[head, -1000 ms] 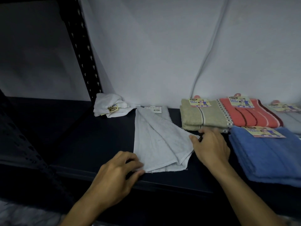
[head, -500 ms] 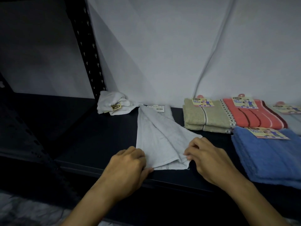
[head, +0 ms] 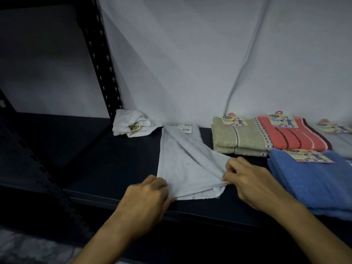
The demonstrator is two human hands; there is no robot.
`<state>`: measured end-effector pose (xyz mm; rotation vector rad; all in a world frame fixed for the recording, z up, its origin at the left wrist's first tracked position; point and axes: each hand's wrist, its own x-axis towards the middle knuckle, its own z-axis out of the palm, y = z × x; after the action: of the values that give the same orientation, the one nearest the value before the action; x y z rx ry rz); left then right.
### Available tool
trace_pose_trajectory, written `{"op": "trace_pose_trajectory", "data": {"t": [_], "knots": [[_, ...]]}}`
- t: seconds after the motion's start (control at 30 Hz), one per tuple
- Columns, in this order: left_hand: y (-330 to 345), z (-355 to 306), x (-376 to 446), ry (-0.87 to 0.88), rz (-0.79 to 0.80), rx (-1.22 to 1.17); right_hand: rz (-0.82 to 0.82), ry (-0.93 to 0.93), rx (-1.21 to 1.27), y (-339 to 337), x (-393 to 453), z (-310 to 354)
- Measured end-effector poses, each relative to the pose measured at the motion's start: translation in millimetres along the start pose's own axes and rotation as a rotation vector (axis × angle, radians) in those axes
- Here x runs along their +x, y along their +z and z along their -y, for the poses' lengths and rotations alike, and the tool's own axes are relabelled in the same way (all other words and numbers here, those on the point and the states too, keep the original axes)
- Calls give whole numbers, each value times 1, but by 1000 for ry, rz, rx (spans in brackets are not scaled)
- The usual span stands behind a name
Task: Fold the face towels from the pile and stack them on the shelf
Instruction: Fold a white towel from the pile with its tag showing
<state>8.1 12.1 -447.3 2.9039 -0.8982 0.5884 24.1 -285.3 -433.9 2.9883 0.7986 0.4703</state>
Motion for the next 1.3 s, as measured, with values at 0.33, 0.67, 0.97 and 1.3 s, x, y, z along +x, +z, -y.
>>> {"op": "trace_pose_trajectory", "data": {"t": [0.33, 0.67, 0.97, 1.3], "knots": [[-1, -1, -12, 19, -28, -63, 39, 813, 290, 18, 28, -10], [1, -4, -13, 12, -59, -81, -57, 826, 517, -16, -1, 37], [3, -7, -14, 4, -77, -99, -150, 1145, 1160, -4, 13, 51], [8, -6, -16, 1, -116, -59, -129, 1218, 1358, -9, 15, 48]]}}
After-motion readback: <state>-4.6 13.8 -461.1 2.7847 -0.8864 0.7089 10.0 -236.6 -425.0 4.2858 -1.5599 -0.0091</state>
